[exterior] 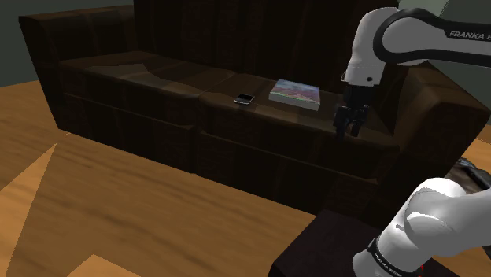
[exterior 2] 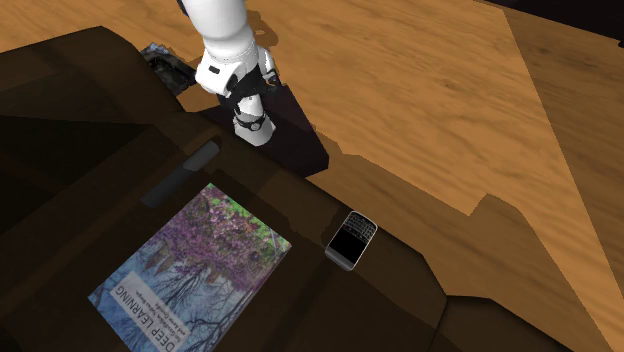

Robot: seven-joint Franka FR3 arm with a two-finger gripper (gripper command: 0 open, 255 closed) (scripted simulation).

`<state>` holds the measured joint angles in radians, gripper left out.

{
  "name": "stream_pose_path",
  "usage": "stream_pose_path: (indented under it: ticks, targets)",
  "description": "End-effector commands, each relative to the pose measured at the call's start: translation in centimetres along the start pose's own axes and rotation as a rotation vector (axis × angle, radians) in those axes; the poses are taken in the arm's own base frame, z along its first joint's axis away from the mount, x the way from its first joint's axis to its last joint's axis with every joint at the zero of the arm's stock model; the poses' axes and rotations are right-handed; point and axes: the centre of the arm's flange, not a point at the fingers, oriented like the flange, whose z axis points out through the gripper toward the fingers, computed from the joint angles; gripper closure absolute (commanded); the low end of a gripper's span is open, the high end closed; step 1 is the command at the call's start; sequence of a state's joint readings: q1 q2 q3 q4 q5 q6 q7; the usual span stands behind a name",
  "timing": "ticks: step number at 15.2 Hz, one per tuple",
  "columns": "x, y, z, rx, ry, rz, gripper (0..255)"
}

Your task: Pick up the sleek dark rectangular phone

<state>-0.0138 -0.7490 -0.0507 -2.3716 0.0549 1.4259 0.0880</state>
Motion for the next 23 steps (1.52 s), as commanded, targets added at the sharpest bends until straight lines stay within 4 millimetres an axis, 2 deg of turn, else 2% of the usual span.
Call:
stream_pose_path:
  ticks: [1, 12, 18, 23]
  targets:
    - [0.0, 0.0, 0.0, 0.000, 0.000, 0.000, 0]
    - [11.1, -7.1, -2.4, 0.023, 0.075, 0.260, 0]
    - [17.7, -9.7, -4.1, 0.035, 0.116, 0.402, 0]
    - [23.4, -11.1, -5.8, 0.046, 0.150, 0.520, 0]
